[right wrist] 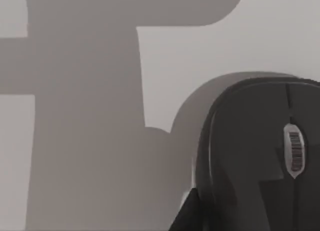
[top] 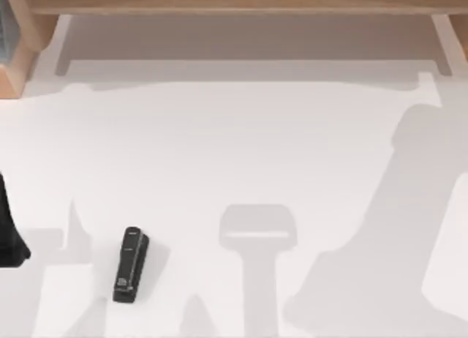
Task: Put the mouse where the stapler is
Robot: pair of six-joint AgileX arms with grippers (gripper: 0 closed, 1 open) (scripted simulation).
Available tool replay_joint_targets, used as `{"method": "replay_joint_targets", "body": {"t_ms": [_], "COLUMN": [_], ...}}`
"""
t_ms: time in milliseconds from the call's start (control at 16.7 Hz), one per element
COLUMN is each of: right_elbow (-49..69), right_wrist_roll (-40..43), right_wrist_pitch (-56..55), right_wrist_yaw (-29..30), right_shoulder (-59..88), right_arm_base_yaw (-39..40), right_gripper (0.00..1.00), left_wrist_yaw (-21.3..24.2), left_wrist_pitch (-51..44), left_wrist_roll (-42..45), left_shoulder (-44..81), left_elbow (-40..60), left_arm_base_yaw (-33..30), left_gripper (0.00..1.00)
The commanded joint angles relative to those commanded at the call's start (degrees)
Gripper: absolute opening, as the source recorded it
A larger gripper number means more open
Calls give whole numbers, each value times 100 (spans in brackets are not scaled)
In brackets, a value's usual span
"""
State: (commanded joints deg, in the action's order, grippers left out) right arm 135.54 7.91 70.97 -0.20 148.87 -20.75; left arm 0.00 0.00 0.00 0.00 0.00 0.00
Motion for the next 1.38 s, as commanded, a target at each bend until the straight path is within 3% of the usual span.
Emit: {"method": "replay_joint_targets", "body": {"t_ms": [180, 240, 960, 1380], "right_elbow": [0, 0, 0, -425], "right_wrist_roll": [0, 0, -80, -931], "right_wrist_pitch": [0, 0, 158, 528], "right_wrist_yaw": [0, 0, 37, 199], "right_shoulder": [0, 0, -259, -1667], "right_arm_base_yaw": [0, 0, -75, 232], "right_gripper": [2, 0, 0, 0], "left_wrist_yaw": [0, 0, 0, 0], "left_wrist_pitch": [0, 0, 0, 0], "left_wrist_roll": [0, 0, 0, 0], "left_shoulder": [0, 0, 0, 0], "left_elbow": [0, 0, 0, 0], "left_arm_base_yaw": [0, 0, 0, 0], "left_gripper": [100, 100, 100, 100]}}
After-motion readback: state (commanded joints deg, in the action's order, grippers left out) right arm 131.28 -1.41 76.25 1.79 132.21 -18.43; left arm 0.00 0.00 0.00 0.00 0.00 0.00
